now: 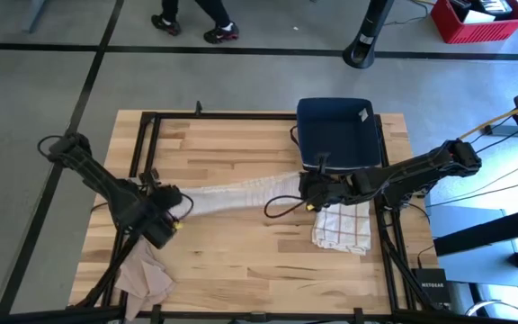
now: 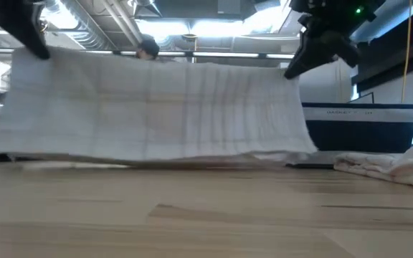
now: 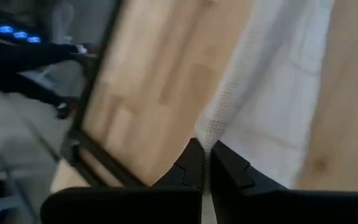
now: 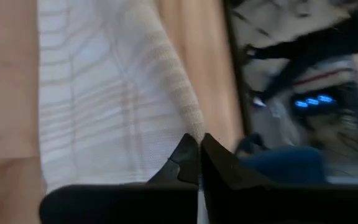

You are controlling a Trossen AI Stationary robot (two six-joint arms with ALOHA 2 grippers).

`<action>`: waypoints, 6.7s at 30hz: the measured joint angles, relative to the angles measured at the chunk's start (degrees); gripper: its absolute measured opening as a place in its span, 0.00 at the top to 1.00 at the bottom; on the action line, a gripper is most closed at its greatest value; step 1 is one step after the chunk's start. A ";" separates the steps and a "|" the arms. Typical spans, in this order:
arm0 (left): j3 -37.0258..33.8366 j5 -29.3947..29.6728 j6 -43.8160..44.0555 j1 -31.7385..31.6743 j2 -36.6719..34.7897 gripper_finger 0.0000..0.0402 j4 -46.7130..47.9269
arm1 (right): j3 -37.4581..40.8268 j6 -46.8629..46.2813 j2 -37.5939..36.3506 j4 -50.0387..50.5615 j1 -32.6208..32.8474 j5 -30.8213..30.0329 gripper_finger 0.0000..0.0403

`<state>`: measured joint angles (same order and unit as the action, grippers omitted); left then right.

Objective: Fold towel
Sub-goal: Fold the white plaid towel

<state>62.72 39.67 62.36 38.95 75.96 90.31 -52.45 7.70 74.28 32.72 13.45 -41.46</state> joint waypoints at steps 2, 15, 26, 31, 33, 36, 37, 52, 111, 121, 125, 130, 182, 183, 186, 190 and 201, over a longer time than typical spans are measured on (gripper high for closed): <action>-0.32 2.56 -1.27 -0.31 -1.25 1.00 -0.44 | 0.00 0.13 0.00 0.45 0.00 -2.90 0.99; -0.42 5.43 -1.15 -1.62 -3.21 1.00 -1.02 | -0.07 -2.81 -0.06 0.37 0.05 -6.15 0.99; 3.30 -10.28 1.71 6.48 -3.67 1.00 -24.06 | -13.68 -23.18 -0.75 15.96 5.30 28.52 0.99; 3.33 -5.84 3.60 11.61 -4.26 1.00 -32.11 | -14.51 -27.34 -0.81 12.67 9.24 37.58 0.99; 1.95 -2.96 7.96 12.68 -4.26 1.00 -28.84 | -11.88 -28.06 -0.83 10.84 8.77 37.17 0.99; -3.17 -2.03 16.80 12.32 -4.28 1.00 -21.02 | -5.07 -27.89 -0.79 6.01 5.73 34.39 0.99; -5.54 -1.98 18.91 12.07 -4.28 1.00 -19.49 | -2.19 -27.58 -0.63 3.77 4.45 33.46 0.99; -26.77 -0.63 17.36 6.90 -4.26 0.96 -24.11 | 17.37 -23.71 2.21 -17.86 -6.51 25.50 0.93; -16.82 -11.70 -45.94 -18.01 1.88 0.59 -86.64 | 6.94 -44.06 4.27 -9.34 2.69 32.25 0.45; -16.94 -19.49 -57.52 -26.69 25.80 0.59 -117.04 | 14.56 -69.82 4.46 -12.89 2.71 33.93 0.45; -16.94 -20.20 -60.41 -26.61 30.24 0.59 -119.78 | 17.09 -75.67 5.09 -17.52 2.66 35.60 0.45; -16.94 -20.18 -62.43 -27.37 31.61 0.59 -119.60 | 17.86 -81.33 8.31 -20.49 2.64 35.50 0.45; -16.95 -36.61 -55.81 -31.72 38.04 0.59 -125.71 | 11.19 -67.26 18.29 -52.64 2.64 18.97 0.97; -16.99 -36.57 -55.78 -31.72 38.08 0.59 -126.37 | 11.19 -66.06 18.99 -54.34 2.64 18.82 0.96; -17.09 -36.57 -55.61 -31.72 37.02 0.59 -126.57 | 11.17 -65.29 20.15 -56.04 2.64 17.47 0.92; -17.00 -36.65 -54.79 -31.71 31.47 0.59 -121.26 | 11.06 -62.71 20.50 -55.20 2.64 16.54 0.91; -19.14 -34.66 -48.99 -29.78 18.03 0.59 -82.92 | 11.04 -59.82 20.50 -54.29 2.19 16.41 0.93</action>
<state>43.57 5.01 13.37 9.17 93.99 7.39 -41.41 -52.12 94.78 -21.58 15.65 -25.05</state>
